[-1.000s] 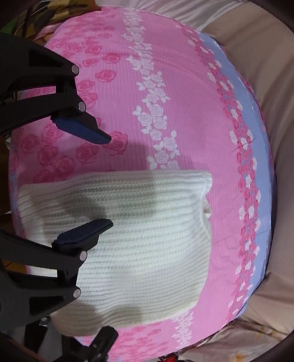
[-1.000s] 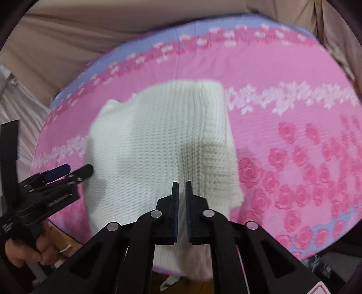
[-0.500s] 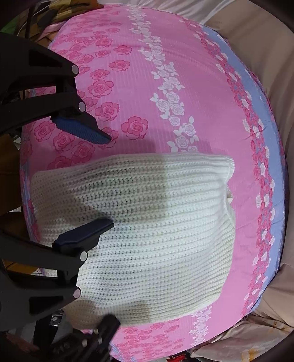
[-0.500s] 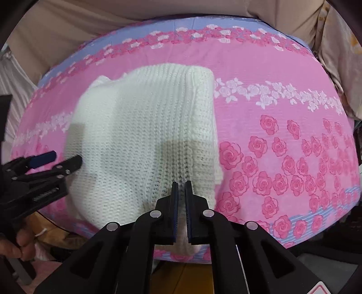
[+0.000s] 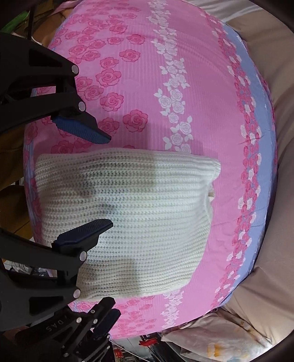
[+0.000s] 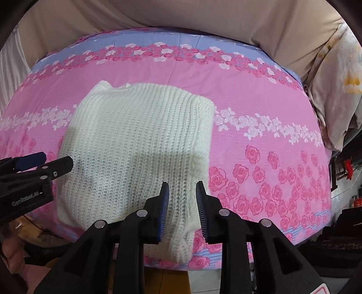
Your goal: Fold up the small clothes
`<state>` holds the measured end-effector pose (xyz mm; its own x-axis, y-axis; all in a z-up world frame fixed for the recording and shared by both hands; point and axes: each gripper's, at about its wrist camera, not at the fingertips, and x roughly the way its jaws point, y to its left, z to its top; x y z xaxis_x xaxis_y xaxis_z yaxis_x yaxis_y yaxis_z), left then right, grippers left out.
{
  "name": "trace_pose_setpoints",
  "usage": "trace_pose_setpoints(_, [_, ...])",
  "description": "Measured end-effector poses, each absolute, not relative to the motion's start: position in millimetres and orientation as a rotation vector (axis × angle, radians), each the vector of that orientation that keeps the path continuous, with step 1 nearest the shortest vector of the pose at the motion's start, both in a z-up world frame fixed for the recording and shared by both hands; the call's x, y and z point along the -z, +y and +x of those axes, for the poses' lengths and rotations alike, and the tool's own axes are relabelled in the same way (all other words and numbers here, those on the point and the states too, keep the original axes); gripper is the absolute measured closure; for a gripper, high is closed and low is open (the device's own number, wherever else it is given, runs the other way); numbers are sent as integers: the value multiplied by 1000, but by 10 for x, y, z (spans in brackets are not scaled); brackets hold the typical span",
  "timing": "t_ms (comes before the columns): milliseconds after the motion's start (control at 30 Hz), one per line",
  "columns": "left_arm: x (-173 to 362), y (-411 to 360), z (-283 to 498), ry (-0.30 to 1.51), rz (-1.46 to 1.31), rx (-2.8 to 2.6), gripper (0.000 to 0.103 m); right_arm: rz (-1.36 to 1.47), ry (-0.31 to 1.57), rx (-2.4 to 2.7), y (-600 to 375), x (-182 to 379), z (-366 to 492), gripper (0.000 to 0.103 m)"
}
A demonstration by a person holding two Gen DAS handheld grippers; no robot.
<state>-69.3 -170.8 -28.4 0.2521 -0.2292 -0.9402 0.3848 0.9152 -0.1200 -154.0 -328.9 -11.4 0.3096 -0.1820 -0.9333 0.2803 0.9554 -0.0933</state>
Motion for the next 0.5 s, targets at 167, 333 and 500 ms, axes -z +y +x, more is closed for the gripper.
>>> trace_pose_setpoints(167, [389, -1789, -644, 1276, 128, 410, 35, 138, 1242, 309, -3387, 224, -1550, 66])
trace_pose_setpoints(333, [506, -1756, -571, 1312, 76, 372, 34, 174, 1261, 313, -3478, 333, -1546, 48])
trace_pose_setpoints(500, [534, -1715, -474, 1299, 12, 364, 21, 272, 1282, 285, -3652, 496, -1501, 40])
